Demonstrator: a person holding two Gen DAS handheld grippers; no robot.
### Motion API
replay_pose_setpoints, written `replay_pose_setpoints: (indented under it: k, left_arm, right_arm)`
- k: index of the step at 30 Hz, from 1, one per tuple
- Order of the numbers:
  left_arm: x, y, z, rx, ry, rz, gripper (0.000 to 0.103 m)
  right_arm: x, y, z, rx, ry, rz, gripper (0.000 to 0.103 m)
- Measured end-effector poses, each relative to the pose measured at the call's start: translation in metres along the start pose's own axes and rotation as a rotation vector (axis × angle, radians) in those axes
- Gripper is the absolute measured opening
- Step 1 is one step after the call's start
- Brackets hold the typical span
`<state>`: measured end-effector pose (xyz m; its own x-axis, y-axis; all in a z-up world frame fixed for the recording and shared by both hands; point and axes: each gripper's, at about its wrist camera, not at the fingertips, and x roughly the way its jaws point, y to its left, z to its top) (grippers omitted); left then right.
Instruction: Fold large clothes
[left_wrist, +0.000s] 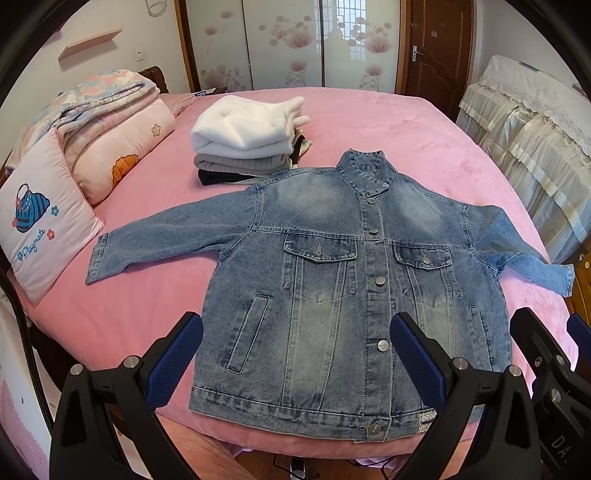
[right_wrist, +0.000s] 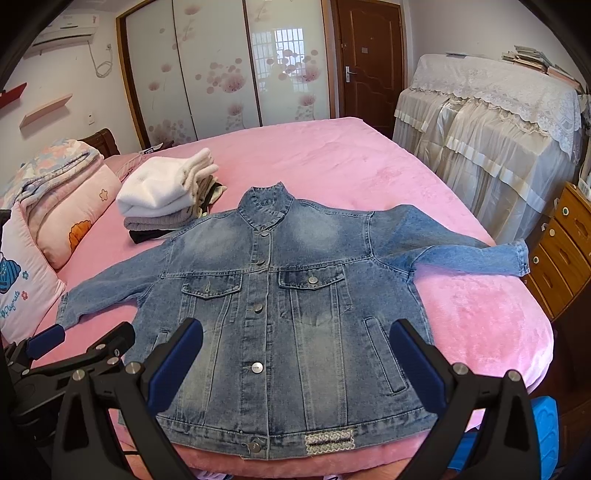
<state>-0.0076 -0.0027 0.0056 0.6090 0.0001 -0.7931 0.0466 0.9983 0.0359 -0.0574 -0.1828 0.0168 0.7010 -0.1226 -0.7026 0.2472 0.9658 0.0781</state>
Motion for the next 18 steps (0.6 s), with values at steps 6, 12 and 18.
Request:
replay_pose_setpoints:
  k: [6,12,18]
  left_arm:
    - [-0.0044,-0.0032,0.0022,0.009,0.001,-0.001,0.1]
    - [-0.006,-0.0064,0.0049,0.022,-0.004,0.001,0.1]
    - [-0.0054,-0.0083,0.006,0.023,-0.01,-0.003,0.1]
  right_arm:
    - [-0.0001,-0.0026,0.0018,0.008,0.001,0.006,0.102]
    - [-0.0004,-0.0035,0.0028,0.012,0.0,0.006,0.102]
    - [-0.0007,-0.0076,0.0015,0.024,-0.006,0.011,0.102]
